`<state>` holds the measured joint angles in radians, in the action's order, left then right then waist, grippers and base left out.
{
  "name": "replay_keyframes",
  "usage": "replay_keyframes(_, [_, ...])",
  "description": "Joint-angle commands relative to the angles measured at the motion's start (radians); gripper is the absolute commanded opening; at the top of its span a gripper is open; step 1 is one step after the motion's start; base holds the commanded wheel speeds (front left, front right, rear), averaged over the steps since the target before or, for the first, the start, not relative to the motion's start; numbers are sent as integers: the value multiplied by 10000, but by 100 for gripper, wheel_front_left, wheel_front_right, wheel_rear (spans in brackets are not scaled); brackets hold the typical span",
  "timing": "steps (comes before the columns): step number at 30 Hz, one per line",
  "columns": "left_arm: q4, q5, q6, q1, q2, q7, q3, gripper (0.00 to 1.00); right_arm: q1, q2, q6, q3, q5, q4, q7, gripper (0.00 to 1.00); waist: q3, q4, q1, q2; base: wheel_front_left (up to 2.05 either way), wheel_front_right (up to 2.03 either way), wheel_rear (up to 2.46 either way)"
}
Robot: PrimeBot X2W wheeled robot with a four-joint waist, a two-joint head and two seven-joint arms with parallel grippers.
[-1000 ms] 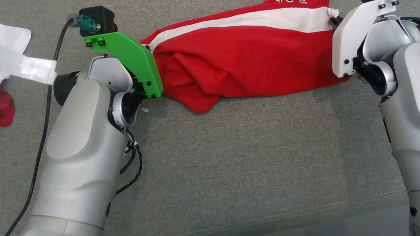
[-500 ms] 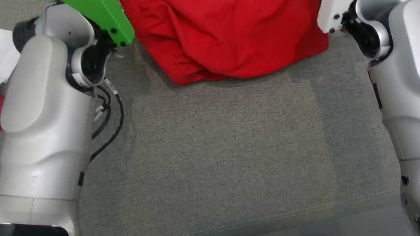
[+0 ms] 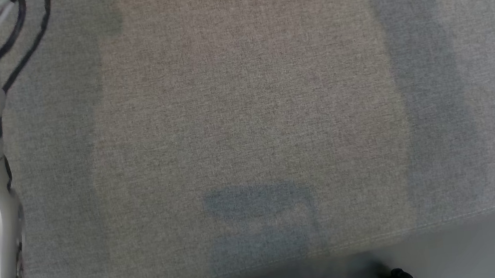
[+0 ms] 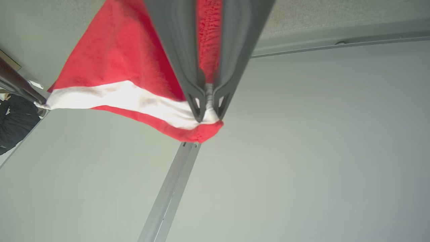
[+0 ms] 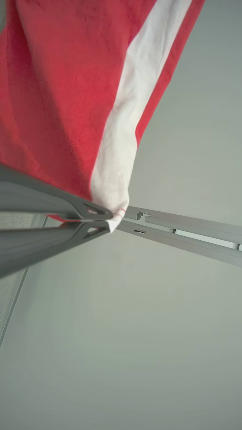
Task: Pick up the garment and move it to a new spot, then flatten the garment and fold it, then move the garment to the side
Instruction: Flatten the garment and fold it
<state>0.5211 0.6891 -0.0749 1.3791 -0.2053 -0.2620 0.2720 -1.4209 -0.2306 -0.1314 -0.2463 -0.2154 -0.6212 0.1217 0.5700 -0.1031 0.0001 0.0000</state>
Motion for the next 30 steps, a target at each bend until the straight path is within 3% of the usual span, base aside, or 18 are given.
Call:
replay_keyframes(1, [-61,-95,-49,460,-3,512,-142,0,-543,-82,14,133,336,-303,-594,0,439,45,-1,0,0,0,0])
replay_keyframes(12, [232,87,-252,1235,99,2653,-755,0,-2427,209,15,1132,1565,-1767,-3128,0,402,304,-1,0,0,0,0])
replay_keyframes(21, [111,664,-504,-908,-225,2511,-368,0,-1733,-281,15,-825,1243,-2643,-3029,0,228,523,-1,0,0,0,0])
replay_keyframes(30, [-1049,707,-540,-4169,-576,2693,531,0,64,-1469,17,-2567,-43,-1943,-2962,0,-902,700,-1,0,0,0,0])
